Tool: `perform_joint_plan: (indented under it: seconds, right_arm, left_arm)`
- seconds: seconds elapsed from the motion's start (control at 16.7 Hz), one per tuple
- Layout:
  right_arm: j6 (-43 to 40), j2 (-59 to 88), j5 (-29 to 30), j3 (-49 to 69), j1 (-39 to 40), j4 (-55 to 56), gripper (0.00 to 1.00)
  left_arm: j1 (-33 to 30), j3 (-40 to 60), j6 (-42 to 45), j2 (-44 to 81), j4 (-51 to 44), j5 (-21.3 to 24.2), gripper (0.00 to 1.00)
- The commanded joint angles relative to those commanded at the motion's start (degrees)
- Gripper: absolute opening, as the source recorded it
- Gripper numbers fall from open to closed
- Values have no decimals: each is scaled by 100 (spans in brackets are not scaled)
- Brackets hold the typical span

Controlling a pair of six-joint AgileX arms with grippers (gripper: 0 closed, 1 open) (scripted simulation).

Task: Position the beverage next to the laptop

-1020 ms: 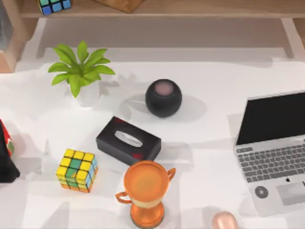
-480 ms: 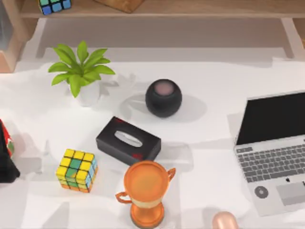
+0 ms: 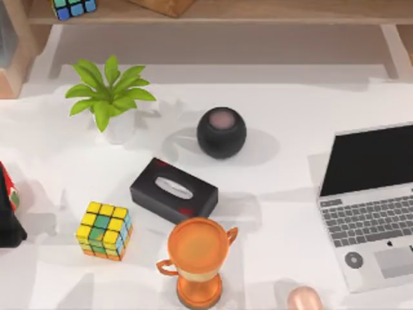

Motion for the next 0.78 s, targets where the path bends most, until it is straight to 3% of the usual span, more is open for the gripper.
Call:
perform_joint_plan:
  seconds: [0.36, 0.78]
  right_arm:
    - [31, 64, -85, -132, -29, 197, 0]
    - [54, 547, -343, -566, -217, 1449, 0]
  left_arm:
    - [0, 0, 0, 0, 0, 0, 100]
    - [0, 0, 0, 0, 0, 0, 100]
